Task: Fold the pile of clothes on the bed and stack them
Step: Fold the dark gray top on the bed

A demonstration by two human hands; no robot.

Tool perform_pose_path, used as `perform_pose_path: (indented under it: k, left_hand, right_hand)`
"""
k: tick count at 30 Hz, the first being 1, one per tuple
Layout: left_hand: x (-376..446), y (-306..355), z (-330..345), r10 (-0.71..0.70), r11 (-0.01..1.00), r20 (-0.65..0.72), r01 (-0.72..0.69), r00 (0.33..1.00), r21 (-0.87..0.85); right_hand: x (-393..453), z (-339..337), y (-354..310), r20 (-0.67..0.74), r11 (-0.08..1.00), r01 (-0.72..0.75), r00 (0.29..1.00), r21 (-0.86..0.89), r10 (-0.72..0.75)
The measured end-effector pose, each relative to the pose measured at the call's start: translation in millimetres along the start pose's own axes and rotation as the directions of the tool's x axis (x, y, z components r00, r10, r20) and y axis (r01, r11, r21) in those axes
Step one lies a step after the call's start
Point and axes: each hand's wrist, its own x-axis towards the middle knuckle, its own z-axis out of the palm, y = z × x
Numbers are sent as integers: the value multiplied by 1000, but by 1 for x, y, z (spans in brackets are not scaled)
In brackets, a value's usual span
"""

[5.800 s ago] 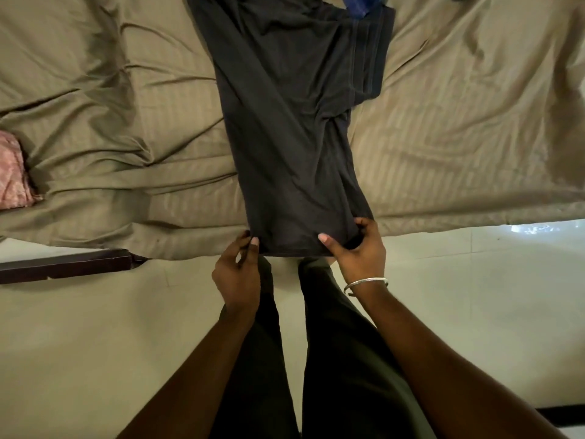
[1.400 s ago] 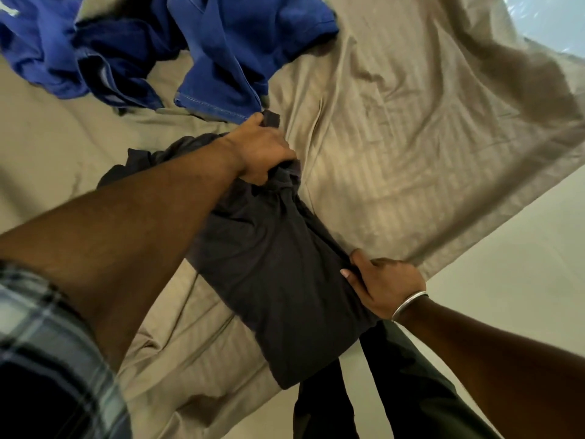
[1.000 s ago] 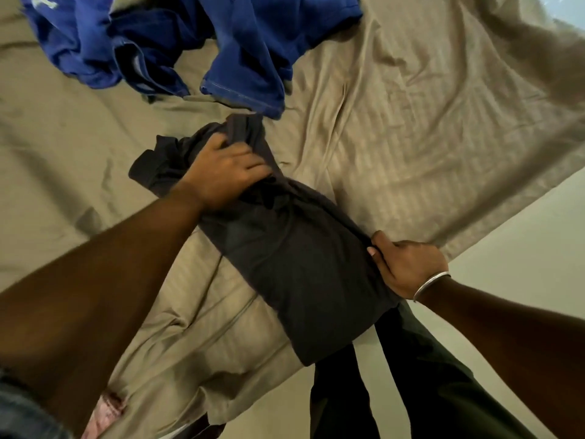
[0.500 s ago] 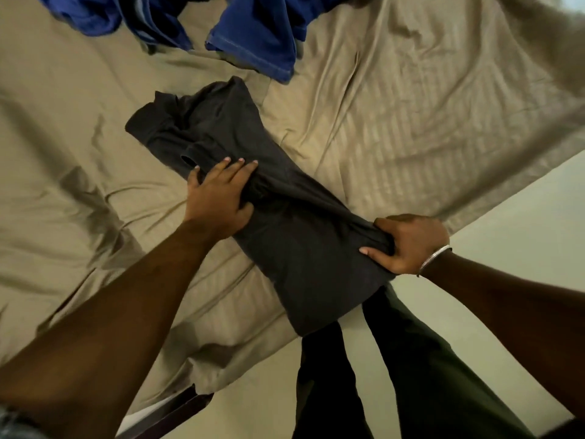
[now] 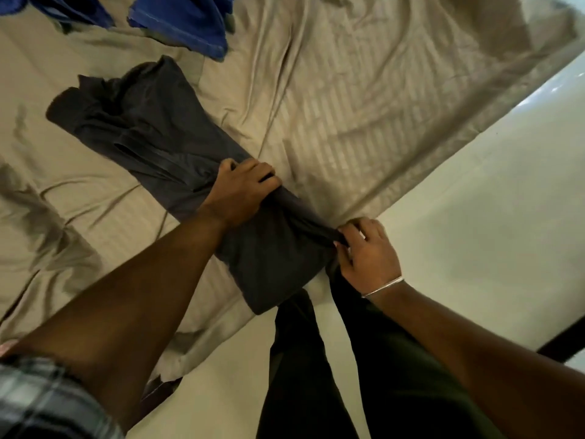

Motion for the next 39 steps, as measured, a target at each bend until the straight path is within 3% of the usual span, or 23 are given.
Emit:
perform_pose_path:
  k: [2,7,10,13,14,17,21,25,28,31,33,35,36,37,39]
  left_hand:
    - [2,3,2,17,1000,-51,-16,999,10]
    - [-3,5,6,-16,1000,-65,17,998,15]
    - [-2,4,9,-36,999,-41,37,998,13]
    - [-4,6,13,-69,997,-43,71,997,37]
    - [-7,7,17,-70,996,-57,72,996,44]
    - [-22,17,26,-101,994,-100,104,990,19]
    - [-45,47,31,-267,963,-238,248,934,-107]
    - [-83,97,35,-558,825,-382,447,736,-344]
    - [-117,145,38,-745,655,-326,541,582,-528]
    - [-139,185,36,-905,318,-63,570,421,-758]
    - [-142,208,36,-977,-5,124,559,176,-829]
    - [-143,226,37,-943,-330,308,456,-125,-827]
    - [-141,232,37,-894,-449,395,396,-213,-801]
    - [-139,238,36,-842,-539,476,346,-254,-768]
    - [-133,247,36,-748,-663,605,267,-274,-699]
  right_hand:
    - [-12,7,2,-18,998,-25,1000,56,26]
    - [-34,16,14,128,982,-130,985,137,112]
    - [-43,22,21,92,997,-46,995,70,39]
    - [-54,28,24,144,996,87,986,24,-90]
    - [-58,27,25,166,997,55,984,53,-63]
    - [-56,22,29,192,953,-272,950,136,244]
    - [-37,26,23,226,954,-272,944,129,239]
    - [-29,28,17,156,935,-310,946,175,285]
    - [-36,26,21,118,928,-325,944,185,307]
    - [-39,27,25,69,965,-228,973,129,220]
    - [-33,24,23,89,974,-210,975,89,202]
    - [-29,23,19,118,976,-209,973,69,200]
    - [-28,25,17,125,975,-210,972,67,201]
    - [-28,24,14,141,974,-217,968,65,206]
    - [-30,25,12,189,965,-258,951,49,245]
